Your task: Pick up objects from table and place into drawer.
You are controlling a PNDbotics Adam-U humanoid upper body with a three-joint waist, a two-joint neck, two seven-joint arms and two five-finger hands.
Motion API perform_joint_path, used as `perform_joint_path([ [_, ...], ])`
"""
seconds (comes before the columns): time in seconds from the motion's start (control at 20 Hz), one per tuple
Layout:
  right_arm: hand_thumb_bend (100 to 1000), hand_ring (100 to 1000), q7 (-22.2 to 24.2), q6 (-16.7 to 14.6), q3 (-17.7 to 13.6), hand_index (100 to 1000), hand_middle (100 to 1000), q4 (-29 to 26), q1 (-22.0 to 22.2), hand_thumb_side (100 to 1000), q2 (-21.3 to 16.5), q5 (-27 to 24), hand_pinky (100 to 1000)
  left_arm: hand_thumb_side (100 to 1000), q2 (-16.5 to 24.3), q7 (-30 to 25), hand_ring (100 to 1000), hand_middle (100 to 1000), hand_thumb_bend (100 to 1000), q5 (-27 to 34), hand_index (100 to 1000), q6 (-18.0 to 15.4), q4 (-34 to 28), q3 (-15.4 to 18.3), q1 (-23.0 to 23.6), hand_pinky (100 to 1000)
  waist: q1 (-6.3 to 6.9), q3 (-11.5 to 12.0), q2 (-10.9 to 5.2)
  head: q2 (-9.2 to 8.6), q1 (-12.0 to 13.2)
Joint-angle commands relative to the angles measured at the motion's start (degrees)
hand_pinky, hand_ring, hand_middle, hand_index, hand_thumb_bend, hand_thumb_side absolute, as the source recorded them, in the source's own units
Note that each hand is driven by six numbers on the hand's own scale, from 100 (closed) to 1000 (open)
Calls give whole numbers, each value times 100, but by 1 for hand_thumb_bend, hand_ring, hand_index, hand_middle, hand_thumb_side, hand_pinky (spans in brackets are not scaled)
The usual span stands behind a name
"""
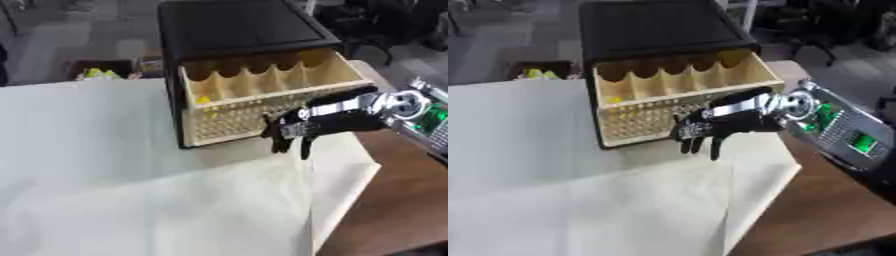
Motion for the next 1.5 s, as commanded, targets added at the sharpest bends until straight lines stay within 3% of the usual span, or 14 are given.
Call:
perform_joint_path([
  [0.05,100,854,900,881,-74,962,890,104,-146,1000,-66,81,669,994,36,-10,622,574,100,35,826,-27,-103,11,-44,586,-6,10,-70,-72,-23],
  [0.95,100,855,900,696,-142,962,890,723,-621,1000,239,469,664,997,5,6,622,575,100,61,808,-63,-103,37,-22,587,54,86,8,-98,-62],
  [1.5,100,854,830,506,-210,963,890,1222,-929,1000,449,670,658,999,-14,15,620,574,100,75,806,-73,-103,50,-5,586,83,132,106,-206,-95],
])
